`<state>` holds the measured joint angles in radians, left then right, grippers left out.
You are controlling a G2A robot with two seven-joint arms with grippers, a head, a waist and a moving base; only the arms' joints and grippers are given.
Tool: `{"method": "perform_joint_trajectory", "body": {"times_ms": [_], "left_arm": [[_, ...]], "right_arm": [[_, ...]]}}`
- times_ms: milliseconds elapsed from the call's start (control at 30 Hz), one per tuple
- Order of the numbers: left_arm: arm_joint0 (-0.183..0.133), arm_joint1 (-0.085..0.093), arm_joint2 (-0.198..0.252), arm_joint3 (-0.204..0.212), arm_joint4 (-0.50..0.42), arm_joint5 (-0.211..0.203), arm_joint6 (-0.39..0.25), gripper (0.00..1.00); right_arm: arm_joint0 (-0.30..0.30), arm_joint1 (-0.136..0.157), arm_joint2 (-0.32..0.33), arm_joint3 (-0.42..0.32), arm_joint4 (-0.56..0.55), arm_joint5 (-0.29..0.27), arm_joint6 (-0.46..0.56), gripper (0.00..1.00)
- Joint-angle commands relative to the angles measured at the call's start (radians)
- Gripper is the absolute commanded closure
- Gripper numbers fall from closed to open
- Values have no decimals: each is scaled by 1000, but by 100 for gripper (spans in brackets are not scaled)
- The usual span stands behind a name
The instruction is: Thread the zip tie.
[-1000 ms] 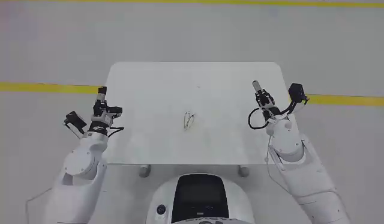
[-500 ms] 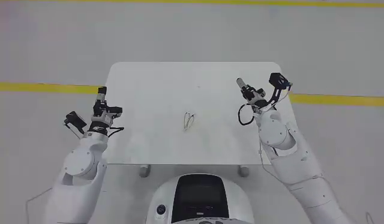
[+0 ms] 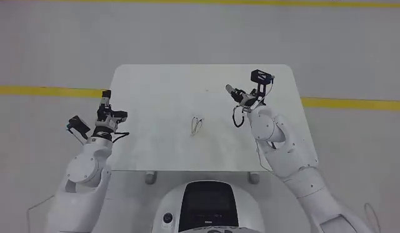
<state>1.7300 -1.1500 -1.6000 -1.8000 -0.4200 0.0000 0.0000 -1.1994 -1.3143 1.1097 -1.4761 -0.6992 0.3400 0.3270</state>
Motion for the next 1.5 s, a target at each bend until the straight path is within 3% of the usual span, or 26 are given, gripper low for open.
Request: {"method": "perform_joint_trajectory", "body": {"times_ms": [0, 433, 633, 833, 1000, 1400, 1467], "left_arm": [[0, 0, 0, 0, 0, 0, 0, 0], [0, 0, 0, 0, 0, 0, 0, 0], [0, 0, 0, 0, 0, 0, 0, 0], [0, 0, 0, 0, 0, 0, 0, 0], [0, 0, 0, 0, 0, 0, 0, 0], [0, 0, 0, 0, 0, 0, 0, 0], [0, 0, 0, 0, 0, 0, 0, 0]], "right_arm": [[0, 0, 0, 0, 0, 0, 0, 0], [3, 0, -8, -9, -6, -10, 10, 0], [71, 0, -69, -39, -116, 0, 236, 0], [170, -9, -159, -21, -243, 0, 516, 0], [232, -27, -221, 29, -248, -22, 618, 0], [237, -29, -226, 38, -246, -23, 628, 0], [244, -31, -232, 27, -243, -44, 632, 0]]}}
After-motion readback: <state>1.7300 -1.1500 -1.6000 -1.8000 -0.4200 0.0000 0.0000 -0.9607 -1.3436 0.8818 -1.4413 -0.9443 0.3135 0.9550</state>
